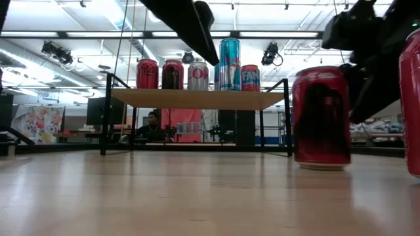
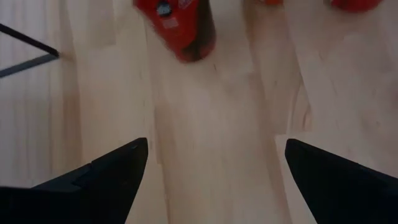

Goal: Place canned beverage on shelf
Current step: Put the white soda can on the shelf aligned with the other white soda can

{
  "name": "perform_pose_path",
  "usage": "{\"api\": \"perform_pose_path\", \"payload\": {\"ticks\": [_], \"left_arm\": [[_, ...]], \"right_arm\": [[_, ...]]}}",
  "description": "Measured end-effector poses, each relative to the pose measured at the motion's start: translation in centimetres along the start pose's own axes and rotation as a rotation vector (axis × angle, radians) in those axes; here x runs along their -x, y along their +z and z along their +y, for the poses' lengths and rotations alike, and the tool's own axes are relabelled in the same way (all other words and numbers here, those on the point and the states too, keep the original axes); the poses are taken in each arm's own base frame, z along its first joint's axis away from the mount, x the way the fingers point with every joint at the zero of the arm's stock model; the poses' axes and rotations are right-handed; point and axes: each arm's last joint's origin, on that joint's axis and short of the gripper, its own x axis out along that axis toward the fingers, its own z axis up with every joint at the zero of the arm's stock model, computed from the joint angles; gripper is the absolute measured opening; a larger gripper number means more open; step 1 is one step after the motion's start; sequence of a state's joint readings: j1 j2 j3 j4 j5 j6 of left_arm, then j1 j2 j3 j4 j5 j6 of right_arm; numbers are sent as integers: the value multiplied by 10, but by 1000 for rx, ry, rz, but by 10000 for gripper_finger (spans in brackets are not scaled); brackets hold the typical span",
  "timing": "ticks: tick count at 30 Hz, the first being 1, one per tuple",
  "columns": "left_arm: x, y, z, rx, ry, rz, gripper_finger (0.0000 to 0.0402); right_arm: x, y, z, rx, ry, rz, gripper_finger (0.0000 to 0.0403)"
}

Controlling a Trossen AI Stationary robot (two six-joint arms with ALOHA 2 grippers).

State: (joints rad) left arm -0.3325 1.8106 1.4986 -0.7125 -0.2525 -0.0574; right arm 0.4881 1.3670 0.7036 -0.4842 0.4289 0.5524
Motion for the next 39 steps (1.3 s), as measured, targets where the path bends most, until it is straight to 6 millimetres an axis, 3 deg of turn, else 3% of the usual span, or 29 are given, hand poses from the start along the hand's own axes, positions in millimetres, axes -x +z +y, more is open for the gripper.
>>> {"api": "perform_pose_path", "payload": {"ticks": [15, 28, 33, 39], "left_arm": [[-5, -2, -3, 3, -57, 22, 391], [-4, -5, -5, -1, -89, 54, 391], [-5, 2, -2, 17, -91, -8, 391], [-16, 9, 17, 39, -57, -65, 391]], "right_arm": [[-29, 32, -9, 150, 107, -132, 348], [-53, 42, -24, 278, 120, -138, 348], [-51, 38, -29, 244, 112, -85, 348], [-40, 33, -30, 178, 112, -45, 348]]}}
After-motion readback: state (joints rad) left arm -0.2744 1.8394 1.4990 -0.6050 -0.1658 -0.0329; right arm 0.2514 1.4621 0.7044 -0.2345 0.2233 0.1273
